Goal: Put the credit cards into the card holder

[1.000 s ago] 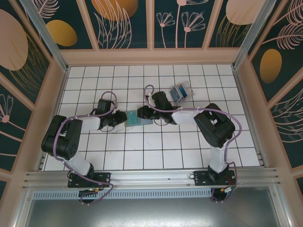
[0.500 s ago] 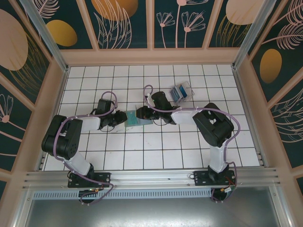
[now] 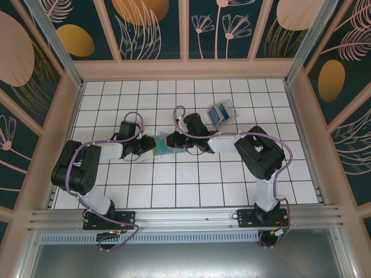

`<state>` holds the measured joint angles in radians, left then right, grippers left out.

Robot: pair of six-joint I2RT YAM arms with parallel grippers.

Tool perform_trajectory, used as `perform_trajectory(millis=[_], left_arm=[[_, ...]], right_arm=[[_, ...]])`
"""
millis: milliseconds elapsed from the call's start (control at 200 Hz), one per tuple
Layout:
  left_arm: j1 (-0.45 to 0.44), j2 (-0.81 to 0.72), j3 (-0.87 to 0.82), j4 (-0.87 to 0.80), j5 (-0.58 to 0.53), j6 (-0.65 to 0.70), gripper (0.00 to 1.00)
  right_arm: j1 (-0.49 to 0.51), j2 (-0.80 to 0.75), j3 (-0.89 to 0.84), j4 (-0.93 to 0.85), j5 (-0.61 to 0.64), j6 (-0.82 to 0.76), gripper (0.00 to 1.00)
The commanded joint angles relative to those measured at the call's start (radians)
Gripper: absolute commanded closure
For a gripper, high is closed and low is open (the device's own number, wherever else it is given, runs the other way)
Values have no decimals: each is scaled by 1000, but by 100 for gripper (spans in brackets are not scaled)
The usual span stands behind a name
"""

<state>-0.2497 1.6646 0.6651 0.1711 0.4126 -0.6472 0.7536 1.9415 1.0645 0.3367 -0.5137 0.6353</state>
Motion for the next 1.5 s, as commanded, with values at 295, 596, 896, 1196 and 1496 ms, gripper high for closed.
perform_trajectory(millis=[295, 596, 896, 1196, 1496], left_arm=[[1, 7, 27, -16, 12, 29, 74], [2, 9, 28, -15, 14, 31, 74], [2, 18, 32, -12, 20, 31, 74], [2, 6, 30, -22, 15, 34, 74], [2, -12, 42, -42, 3, 43, 71]], right_arm=[[5, 57, 26, 45, -49, 34, 93], [6, 57, 18, 4, -27, 22, 84], [47, 49, 107, -245, 190, -112, 63], [56, 38, 113, -315, 323, -115, 62], [78, 52, 160, -395, 406, -151, 62]])
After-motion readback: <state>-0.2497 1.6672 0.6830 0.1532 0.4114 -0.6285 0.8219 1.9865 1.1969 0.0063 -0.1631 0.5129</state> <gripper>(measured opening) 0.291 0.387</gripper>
